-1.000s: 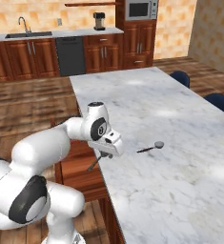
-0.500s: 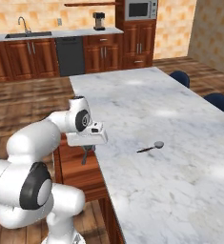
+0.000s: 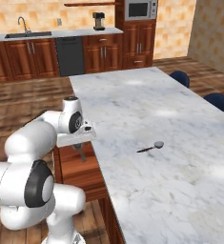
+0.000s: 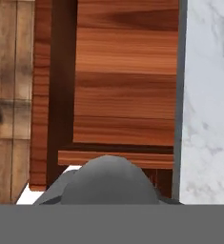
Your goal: Organize the utensils by type. Pick up the wooden spoons from the counter and place them in the open cabinet. Then pick up the metallic utensils from the counter and place them in the open drawer.
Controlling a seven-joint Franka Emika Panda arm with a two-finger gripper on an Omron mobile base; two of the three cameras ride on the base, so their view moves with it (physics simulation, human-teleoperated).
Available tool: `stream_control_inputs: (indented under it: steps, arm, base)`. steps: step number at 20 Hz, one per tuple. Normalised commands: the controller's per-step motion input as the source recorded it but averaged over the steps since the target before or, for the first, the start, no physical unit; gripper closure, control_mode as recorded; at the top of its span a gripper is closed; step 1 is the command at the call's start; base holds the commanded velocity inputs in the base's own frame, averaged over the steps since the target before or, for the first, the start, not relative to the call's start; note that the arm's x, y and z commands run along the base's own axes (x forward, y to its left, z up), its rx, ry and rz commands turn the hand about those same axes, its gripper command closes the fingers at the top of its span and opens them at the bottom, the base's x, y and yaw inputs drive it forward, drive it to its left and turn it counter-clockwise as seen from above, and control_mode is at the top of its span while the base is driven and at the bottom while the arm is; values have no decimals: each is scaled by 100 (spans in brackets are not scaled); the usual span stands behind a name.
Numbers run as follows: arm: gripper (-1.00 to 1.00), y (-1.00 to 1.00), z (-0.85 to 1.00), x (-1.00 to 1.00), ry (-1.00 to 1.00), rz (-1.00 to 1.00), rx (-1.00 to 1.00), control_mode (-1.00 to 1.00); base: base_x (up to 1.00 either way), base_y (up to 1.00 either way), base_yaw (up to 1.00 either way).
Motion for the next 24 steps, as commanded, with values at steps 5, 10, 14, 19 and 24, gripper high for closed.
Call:
stream_control_inputs:
  steps: [5,10,14,19,24]
  arm:
    - [100,41,-26,9,0,-3,7,-100]
    - [100,37,-30,6,0,-15,0,-100]
    - [100,38,-29,8,0,-14,0,-100]
    - [100,30,-30,22,0,-4,0,-100]
    - [100,31,-30,11,-2,-1,0,-100]
  base:
    - [0,0,0]
    - [0,0,0]
    - [0,0,0]
    - [0,0,0]
    - [0,0,0]
